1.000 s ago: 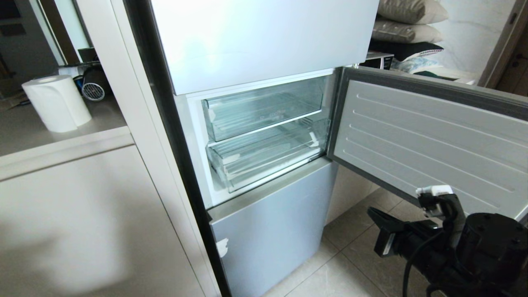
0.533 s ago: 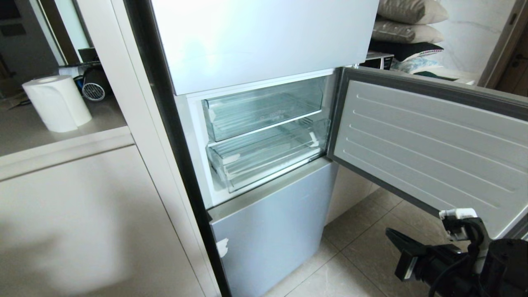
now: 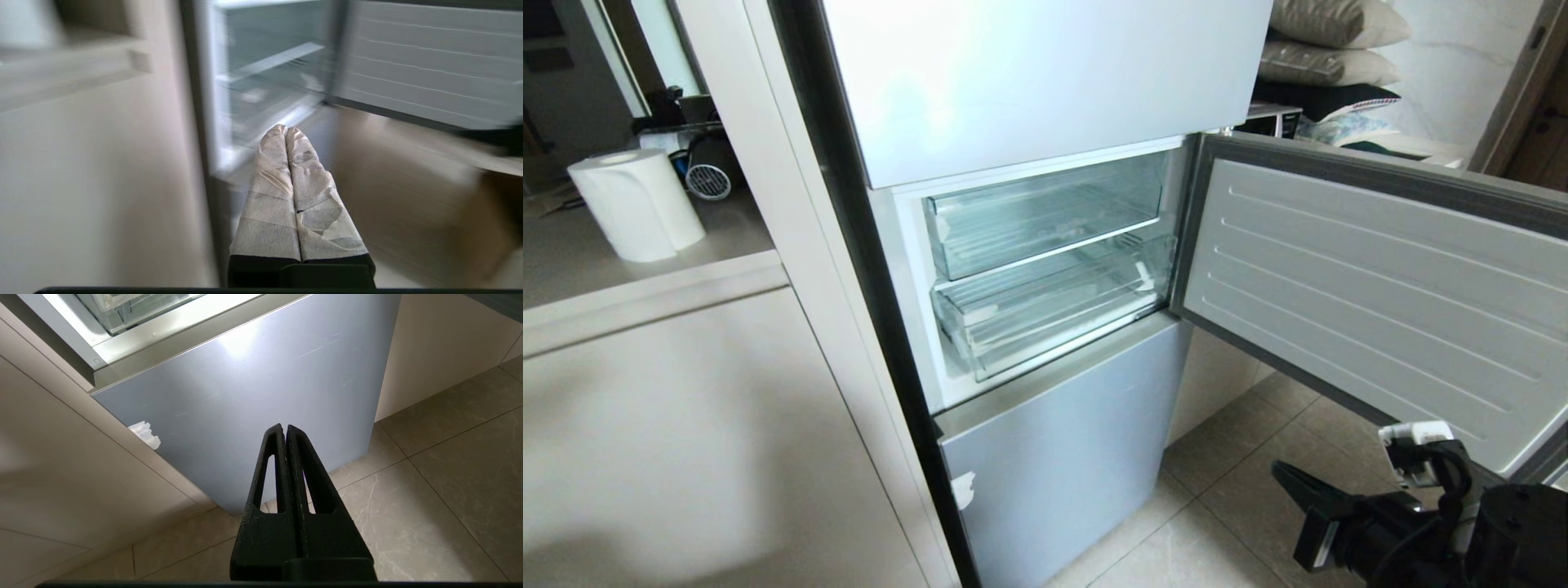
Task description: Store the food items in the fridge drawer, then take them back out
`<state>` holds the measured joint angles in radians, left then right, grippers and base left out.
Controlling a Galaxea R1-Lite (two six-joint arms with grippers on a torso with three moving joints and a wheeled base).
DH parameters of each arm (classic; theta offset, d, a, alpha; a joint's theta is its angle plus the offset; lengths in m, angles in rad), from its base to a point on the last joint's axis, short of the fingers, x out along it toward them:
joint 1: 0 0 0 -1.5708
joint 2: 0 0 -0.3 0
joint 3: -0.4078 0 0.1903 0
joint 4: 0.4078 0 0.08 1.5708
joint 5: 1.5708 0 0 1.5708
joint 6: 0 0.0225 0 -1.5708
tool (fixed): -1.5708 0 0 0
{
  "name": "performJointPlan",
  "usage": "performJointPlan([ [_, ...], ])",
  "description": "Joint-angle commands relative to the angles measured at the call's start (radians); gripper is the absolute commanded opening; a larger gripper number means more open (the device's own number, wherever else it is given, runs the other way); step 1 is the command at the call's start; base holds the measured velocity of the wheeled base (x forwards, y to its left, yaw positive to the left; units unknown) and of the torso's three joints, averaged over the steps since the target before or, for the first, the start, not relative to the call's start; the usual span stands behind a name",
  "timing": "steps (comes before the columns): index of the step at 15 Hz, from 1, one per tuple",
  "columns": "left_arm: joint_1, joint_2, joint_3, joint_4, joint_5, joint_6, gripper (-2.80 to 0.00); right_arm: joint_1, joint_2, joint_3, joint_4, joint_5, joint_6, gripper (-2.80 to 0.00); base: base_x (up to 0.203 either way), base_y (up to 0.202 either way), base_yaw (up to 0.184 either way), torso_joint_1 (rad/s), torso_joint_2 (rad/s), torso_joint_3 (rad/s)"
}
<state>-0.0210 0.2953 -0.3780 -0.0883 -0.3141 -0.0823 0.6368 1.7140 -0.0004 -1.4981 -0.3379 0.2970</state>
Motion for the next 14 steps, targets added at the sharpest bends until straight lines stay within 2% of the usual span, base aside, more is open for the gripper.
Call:
performJointPlan([
  [1, -0.014, 0.299, -0.031, -0.032, -0.128, -0.067, -2.8, 0.004, 0.004, 0.0, -0.01, -0.003, 0.002, -2.8, 0.0, 0.0, 0.0, 0.0, 0.0, 0.0],
  [5, -0.022, 0.701, -0.041, -0.226, -0.205, -0.097, -2.8, 0.004, 0.006, 0.0, -0.008, -0.004, 0.001, -2.8, 0.0, 0.0, 0.0, 0.0, 0.0, 0.0],
  [8, -0.05, 0.944, -0.073, -0.335, -0.199, -0.104, -2.8, 0.004, 0.006, 0.0, -0.008, -0.025, 0.008, -2.8, 0.0, 0.0, 0.0, 0.0, 0.0, 0.0],
  [10, -0.117, 1.06, -0.081, -0.397, -0.13, -0.107, -2.8, 0.004, 0.007, 0.0, -0.008, -0.027, 0.001, -2.8, 0.0, 0.0, 0.0, 0.0, 0.0, 0.0],
  [14, -0.331, 1.216, -0.081, -0.512, 0.07, -0.104, -2.8, 0.004, 0.015, 0.0, -0.007, -0.03, 0.01, -2.8, 0.0, 0.0, 0.0, 0.0, 0.0, 0.0],
])
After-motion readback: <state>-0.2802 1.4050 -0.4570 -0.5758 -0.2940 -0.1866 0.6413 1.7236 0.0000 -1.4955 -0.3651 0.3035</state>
